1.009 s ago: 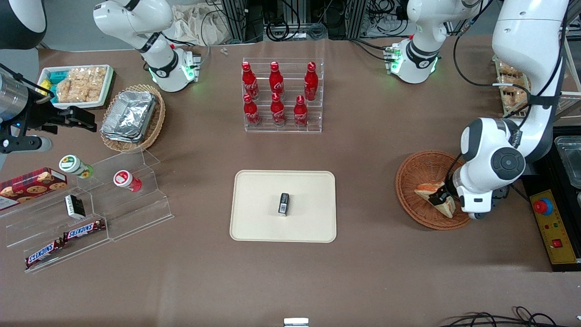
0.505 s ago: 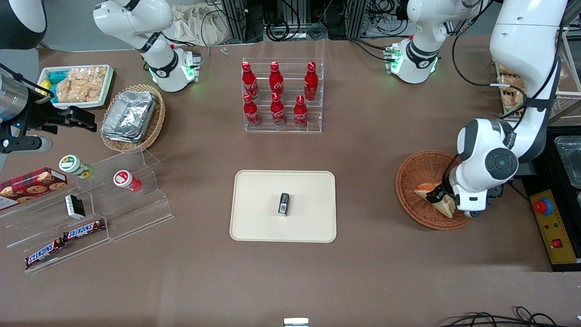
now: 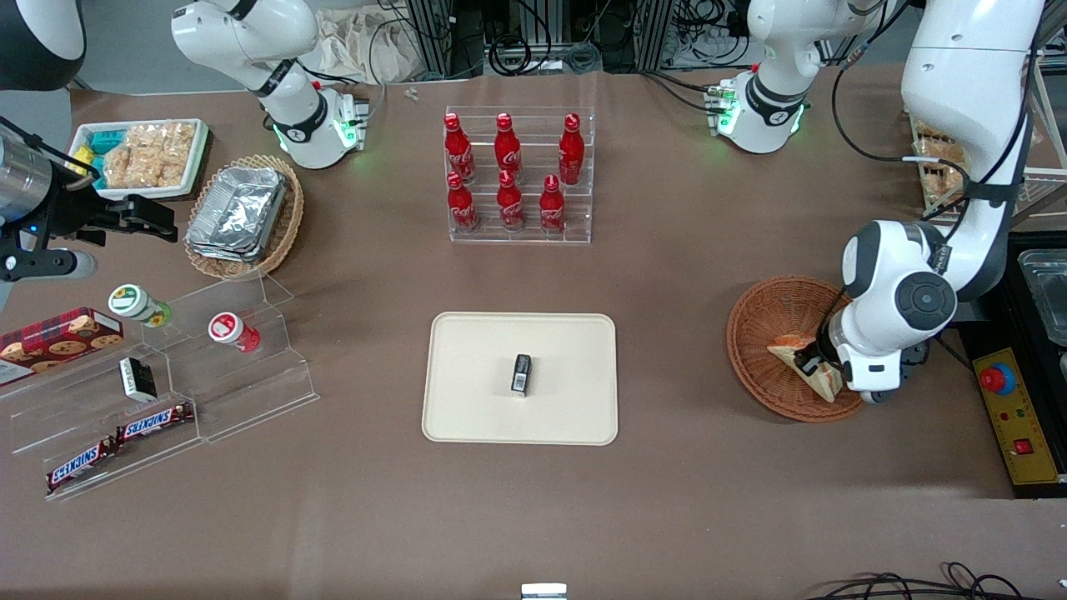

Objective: Place sandwich from basket to tray
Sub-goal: 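Close the left gripper on the wrapped sandwich and lift it, then carry the sandwich with the left gripper over the white tray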

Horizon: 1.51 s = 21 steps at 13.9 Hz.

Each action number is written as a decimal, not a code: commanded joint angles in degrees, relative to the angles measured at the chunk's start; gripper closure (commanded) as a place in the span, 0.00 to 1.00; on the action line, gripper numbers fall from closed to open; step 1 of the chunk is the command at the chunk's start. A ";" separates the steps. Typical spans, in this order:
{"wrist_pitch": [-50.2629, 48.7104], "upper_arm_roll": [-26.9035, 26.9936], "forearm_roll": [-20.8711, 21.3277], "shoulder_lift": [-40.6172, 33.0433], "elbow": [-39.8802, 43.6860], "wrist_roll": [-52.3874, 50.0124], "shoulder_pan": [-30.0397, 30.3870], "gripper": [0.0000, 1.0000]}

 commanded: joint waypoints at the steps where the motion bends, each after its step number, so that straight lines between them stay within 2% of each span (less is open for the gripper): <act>1: -1.03 -0.36 1.74 -3.47 0.72 -1.30 0.38 1.00; 5: -14.62 -0.98 0.60 -6.21 10.19 0.81 0.12 1.00; 8: -28.50 -3.79 -4.66 -5.60 22.56 7.82 -0.06 1.00; 10: -35.21 -6.49 -5.73 -4.46 29.26 9.69 -0.32 1.00; 13: -34.97 -13.61 -4.94 -2.79 31.57 10.31 -0.41 1.00; 17: -33.56 -22.76 -2.74 5.63 36.31 16.99 -1.11 1.00; 19: -30.76 -22.95 -2.65 9.33 37.81 17.16 -4.17 1.00; 20: -29.01 -22.95 -1.43 11.09 38.08 16.99 -6.10 1.00; 21: -27.60 -22.86 1.89 12.41 37.99 16.38 -8.56 1.00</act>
